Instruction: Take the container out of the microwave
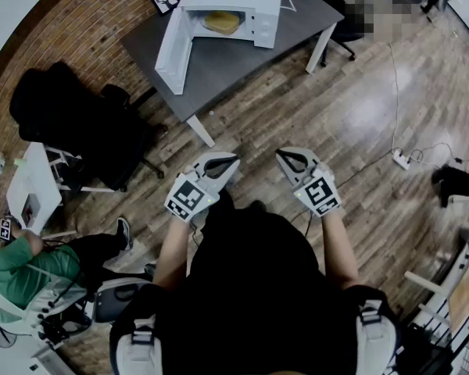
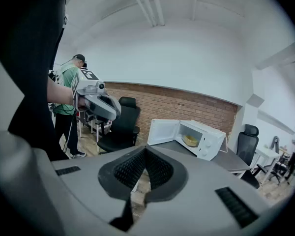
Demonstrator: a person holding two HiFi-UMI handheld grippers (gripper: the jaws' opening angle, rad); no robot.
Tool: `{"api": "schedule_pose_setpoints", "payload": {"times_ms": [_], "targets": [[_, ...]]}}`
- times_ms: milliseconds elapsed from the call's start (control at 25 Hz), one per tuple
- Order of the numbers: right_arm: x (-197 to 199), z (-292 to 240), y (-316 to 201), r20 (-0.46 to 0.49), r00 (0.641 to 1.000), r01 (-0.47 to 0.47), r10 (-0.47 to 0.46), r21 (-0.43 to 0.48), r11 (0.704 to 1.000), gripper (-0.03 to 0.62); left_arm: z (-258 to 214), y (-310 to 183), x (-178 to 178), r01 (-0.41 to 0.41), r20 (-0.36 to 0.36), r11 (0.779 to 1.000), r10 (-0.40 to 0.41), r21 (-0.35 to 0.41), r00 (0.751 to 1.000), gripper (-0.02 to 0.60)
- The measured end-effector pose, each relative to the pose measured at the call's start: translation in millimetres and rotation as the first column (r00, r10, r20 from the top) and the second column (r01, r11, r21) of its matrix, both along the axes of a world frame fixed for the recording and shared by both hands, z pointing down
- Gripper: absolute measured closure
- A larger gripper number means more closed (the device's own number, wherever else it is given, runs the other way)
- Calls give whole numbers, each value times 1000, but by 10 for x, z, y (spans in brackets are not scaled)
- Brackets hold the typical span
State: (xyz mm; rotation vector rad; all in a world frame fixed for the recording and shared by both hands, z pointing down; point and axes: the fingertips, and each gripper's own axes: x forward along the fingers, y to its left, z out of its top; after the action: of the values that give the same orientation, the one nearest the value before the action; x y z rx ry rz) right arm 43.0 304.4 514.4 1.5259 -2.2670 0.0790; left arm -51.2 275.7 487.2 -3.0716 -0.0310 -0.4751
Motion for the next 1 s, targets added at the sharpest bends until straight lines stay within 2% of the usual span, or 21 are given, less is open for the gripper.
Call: {"api": "schedule_pose_setpoints", "payload": {"times_ms": [120,360,640,1000], "targets": [[-37,-10,32,6,1000,1,-1,2,1000,597,-69,3,-11,-3,-10,999,4,34,1000,579],[-87,18,59,9,1000,15,-15,-6,1000,597,-122,57,-22,-27,-40,999,28,20,999,580],[-102,60,53,7,1000,21,-21,-21,1000,595,-26,159,-1,-33,-14,999,33,-16,999,580],[-86,81,92,-11,1000,20,-20,-17,1000,595,-36,108,0,1,13,999,-2,40,1000,580]]}}
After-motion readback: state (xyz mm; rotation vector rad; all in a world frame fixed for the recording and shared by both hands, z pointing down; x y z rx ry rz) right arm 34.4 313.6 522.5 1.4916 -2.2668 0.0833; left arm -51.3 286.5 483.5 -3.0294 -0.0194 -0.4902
